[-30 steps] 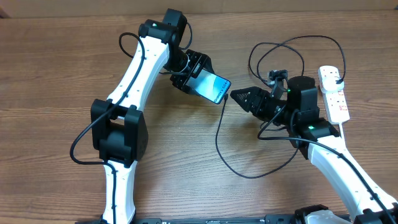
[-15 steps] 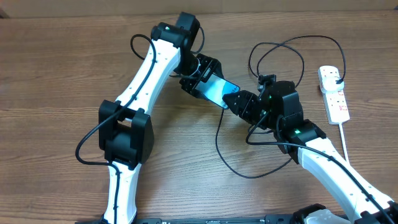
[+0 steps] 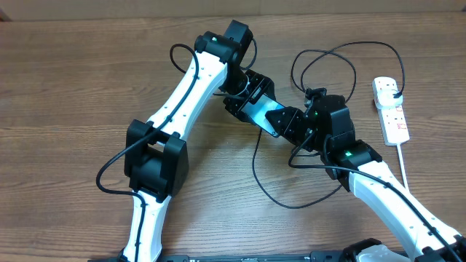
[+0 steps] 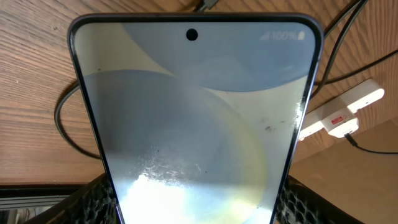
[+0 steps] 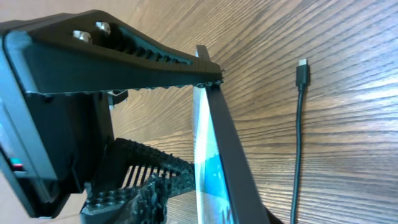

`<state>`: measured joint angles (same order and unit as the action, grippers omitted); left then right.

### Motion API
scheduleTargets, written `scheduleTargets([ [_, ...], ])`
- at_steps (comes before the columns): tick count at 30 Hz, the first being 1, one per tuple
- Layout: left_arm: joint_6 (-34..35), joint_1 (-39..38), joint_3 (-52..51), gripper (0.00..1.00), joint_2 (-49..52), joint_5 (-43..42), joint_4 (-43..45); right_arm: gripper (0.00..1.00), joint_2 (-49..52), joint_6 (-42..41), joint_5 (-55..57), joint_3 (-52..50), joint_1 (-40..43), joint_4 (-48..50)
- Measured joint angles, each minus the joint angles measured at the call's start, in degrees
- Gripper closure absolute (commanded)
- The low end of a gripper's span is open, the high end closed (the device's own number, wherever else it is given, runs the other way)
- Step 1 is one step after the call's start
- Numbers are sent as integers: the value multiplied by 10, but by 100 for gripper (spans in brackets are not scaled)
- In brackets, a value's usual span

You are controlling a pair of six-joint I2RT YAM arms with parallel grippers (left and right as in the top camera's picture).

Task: Plug charger to phone and switch on socket

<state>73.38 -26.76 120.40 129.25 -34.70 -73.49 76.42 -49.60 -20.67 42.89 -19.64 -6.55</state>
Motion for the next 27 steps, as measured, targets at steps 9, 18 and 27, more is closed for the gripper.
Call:
scheduleTargets([
  [9,0,-2,0,78,0,0,0,91,6,1,6,0,0,-5],
  [18,0,-2,0,75,0,3,2,96,10,-11,6,0,1,-1],
  [27,0,-1,1,41,0,6,5,96,14,-14,6,0,2,8],
])
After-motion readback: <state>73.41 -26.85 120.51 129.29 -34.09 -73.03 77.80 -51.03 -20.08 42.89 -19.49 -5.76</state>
